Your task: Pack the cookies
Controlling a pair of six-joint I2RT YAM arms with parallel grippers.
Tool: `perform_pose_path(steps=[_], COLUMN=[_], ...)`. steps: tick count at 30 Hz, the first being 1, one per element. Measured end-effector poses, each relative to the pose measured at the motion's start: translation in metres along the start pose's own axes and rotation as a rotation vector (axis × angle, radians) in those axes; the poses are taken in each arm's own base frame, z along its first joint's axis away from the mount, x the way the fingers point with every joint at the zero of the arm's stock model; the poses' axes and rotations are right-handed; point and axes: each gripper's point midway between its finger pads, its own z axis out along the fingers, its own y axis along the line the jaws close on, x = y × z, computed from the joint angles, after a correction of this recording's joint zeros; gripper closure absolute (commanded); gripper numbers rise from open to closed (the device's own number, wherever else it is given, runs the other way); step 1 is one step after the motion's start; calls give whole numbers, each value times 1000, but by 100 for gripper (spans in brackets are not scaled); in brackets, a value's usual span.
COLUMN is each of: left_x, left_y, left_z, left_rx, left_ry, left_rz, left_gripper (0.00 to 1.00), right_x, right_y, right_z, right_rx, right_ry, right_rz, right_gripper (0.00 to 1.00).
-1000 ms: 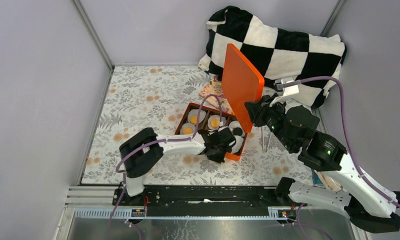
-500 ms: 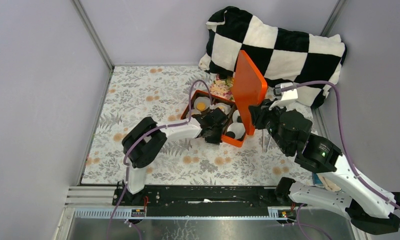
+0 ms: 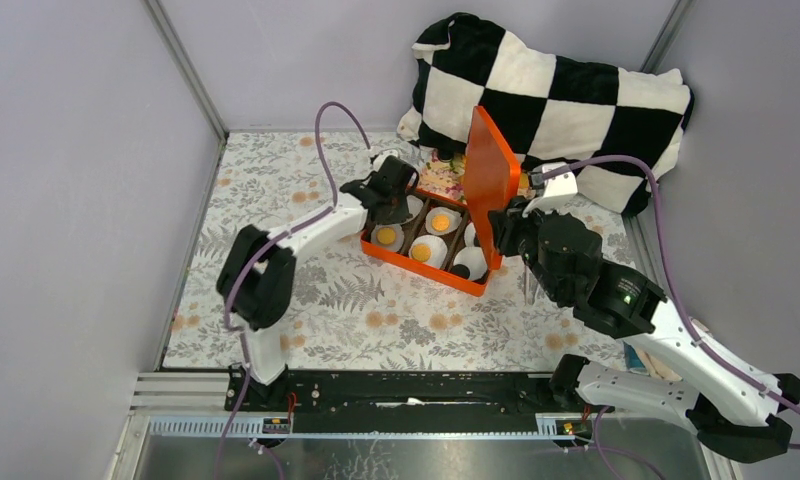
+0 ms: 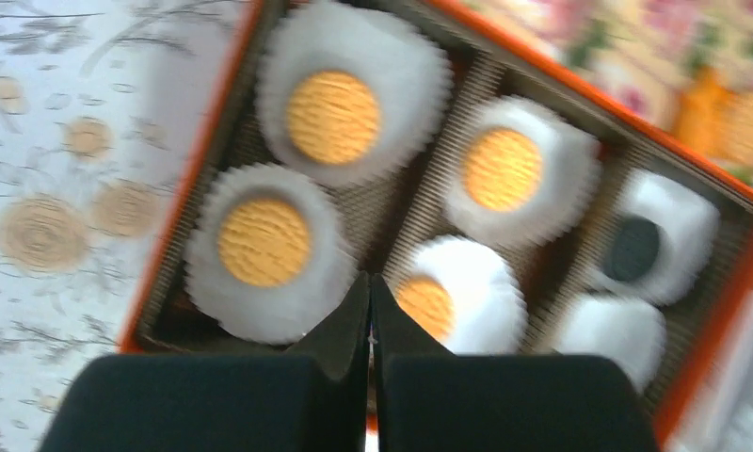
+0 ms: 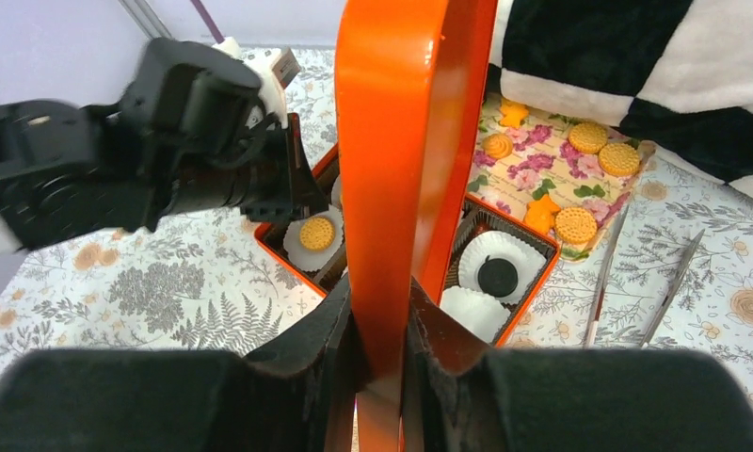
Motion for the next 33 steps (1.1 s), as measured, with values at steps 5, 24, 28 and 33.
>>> perform_pose_path(steps=[5,24,28,33], left_x=[18,92,104,72], left_y=[64,171,185,168], left_z=[47,-26,-44,-65], left_rx=[-215,-498,-533,-456], left_ry=[102,180,183,89], left_rz=[-24,-92,-109,-142], left_gripper=[100,100,100,100], right_x=[6,26,34,38], right_y=[5,14,16,13], right_z=[6,32,42,50], right_rx=[-5,-33,-48,-66], right_ry=[20,80,114,142], right_rz=[-19,-20,-19,-3], right_gripper=[100,100,100,100])
